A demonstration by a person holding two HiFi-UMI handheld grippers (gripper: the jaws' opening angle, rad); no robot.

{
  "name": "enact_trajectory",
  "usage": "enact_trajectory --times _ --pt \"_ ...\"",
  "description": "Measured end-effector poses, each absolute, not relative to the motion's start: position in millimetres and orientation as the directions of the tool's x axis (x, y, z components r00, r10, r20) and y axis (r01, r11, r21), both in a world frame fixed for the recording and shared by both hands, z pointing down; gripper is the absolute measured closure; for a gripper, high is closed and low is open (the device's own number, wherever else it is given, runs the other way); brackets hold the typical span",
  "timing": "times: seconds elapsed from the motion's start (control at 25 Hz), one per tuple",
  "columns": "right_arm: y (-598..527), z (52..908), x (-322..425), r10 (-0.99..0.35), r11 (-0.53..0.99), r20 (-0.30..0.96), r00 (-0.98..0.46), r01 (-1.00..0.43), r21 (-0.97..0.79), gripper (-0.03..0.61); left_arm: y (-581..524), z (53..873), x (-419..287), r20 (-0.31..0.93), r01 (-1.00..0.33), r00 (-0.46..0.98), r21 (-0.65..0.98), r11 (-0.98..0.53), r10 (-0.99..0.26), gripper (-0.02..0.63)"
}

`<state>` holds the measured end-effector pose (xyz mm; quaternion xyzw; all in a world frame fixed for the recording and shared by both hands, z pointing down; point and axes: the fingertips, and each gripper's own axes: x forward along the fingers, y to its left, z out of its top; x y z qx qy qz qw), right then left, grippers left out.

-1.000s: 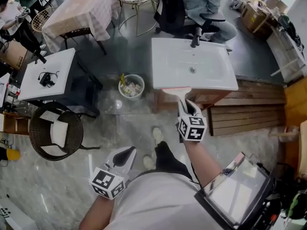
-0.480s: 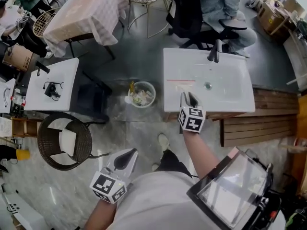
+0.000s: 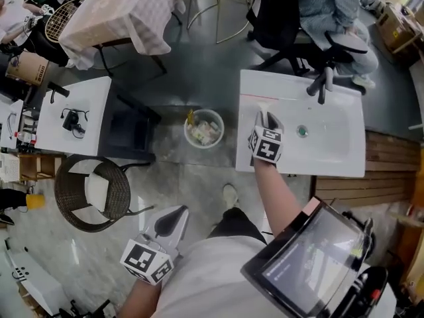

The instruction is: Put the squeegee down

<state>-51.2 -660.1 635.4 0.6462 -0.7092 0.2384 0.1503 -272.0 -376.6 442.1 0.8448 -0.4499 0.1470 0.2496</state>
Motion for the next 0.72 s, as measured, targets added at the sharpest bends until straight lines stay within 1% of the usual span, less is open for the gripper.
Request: enact_trajectory --times 0.32,0.72 --pt "-732 662 -52 -0.823 0.021 0.562 -0.083 -0.993 -0.116 0.48 -421 451 -287 0.5 -0.872 0.489 0.291 -0.393 -0.715 0.606" --pt "-755 682 -68 -0.793 0.029 0.604 -0.079 -0.995 -0.091 0.476 -450 463 -291 0.502 -0.875 0.482 0.324 -0.36 -0.719 0.606"
